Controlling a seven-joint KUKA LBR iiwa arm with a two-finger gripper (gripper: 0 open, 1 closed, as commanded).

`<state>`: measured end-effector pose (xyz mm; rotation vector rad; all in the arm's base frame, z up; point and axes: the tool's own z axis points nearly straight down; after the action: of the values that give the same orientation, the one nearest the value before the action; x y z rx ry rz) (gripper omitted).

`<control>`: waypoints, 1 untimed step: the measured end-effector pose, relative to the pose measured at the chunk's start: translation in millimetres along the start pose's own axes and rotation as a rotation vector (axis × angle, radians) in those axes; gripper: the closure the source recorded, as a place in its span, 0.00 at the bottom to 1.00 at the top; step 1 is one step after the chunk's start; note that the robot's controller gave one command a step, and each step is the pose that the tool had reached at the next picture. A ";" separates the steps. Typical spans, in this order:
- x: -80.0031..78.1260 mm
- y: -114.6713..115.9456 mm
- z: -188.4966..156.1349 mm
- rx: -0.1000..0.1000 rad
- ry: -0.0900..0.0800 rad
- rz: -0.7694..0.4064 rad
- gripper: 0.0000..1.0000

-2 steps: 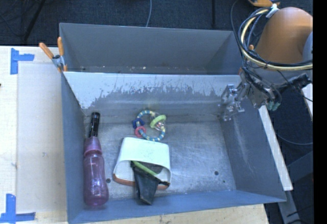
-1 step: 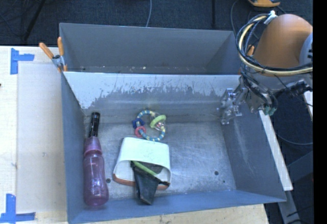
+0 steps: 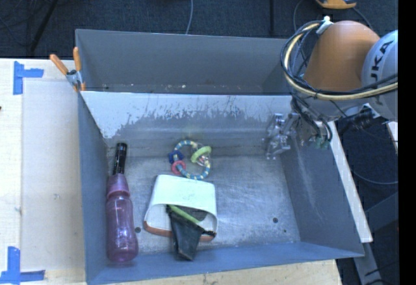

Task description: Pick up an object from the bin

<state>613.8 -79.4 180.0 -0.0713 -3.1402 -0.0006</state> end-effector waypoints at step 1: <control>1.9 27.5 0.5 -0.001 0.001 0.006 1.00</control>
Offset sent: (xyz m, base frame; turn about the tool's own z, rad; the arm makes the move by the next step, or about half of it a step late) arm 0.0080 0.0583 -0.0132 -0.2510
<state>613.1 -51.9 179.6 -0.0801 -3.1392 -0.0027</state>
